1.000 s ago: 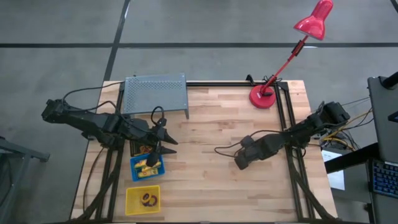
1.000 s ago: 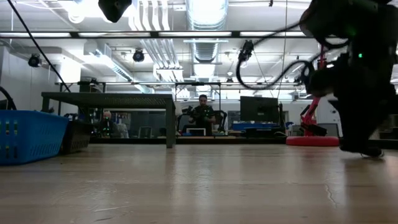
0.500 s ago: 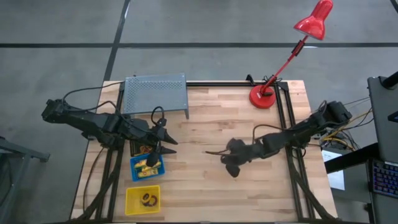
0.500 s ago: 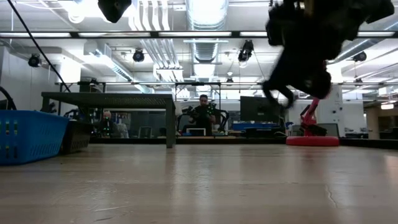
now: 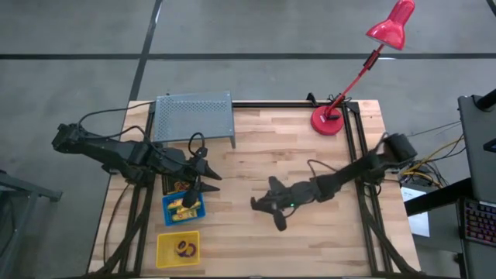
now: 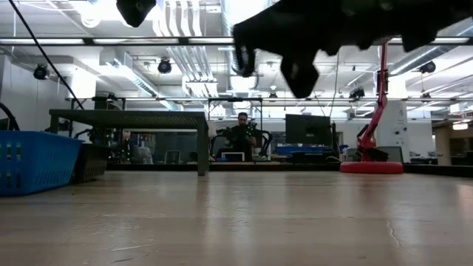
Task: Pick & Place Office Desk Supplies
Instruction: Put the black key chain in the yellow bin
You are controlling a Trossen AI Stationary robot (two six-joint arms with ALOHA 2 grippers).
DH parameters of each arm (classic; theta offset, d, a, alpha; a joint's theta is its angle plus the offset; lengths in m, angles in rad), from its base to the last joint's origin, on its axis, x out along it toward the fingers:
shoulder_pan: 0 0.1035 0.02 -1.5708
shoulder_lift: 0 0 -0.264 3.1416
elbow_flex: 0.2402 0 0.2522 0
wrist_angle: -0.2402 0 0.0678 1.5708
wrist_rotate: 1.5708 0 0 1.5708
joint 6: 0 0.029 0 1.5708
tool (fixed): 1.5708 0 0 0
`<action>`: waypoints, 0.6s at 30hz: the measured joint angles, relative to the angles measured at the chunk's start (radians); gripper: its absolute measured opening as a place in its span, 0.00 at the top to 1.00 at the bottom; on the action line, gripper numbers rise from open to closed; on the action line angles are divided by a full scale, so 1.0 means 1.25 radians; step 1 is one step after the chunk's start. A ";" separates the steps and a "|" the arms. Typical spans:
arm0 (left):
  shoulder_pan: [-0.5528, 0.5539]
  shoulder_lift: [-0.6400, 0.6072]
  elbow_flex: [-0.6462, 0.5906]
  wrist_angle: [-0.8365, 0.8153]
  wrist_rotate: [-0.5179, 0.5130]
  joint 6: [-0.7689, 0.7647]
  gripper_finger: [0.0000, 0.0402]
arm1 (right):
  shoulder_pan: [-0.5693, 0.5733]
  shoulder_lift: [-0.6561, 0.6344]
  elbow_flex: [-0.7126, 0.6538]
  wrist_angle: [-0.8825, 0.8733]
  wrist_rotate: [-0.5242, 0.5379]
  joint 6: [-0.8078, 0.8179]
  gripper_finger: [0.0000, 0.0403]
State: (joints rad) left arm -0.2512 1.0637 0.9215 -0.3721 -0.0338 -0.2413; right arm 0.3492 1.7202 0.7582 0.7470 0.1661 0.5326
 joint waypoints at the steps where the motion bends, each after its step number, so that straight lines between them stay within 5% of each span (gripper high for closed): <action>1: 0.000 0.000 0.000 0.000 0.000 0.000 0.57 | 0.000 0.027 0.008 0.026 0.000 -0.007 0.94; 18: 0.000 0.000 0.000 -0.001 0.000 0.000 0.57 | 0.003 0.403 0.331 0.052 -0.037 0.022 0.94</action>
State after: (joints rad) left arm -0.2512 1.0637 0.9215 -0.3733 -0.0338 -0.2413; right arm 0.3534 2.2236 1.1721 0.8120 0.1203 0.5596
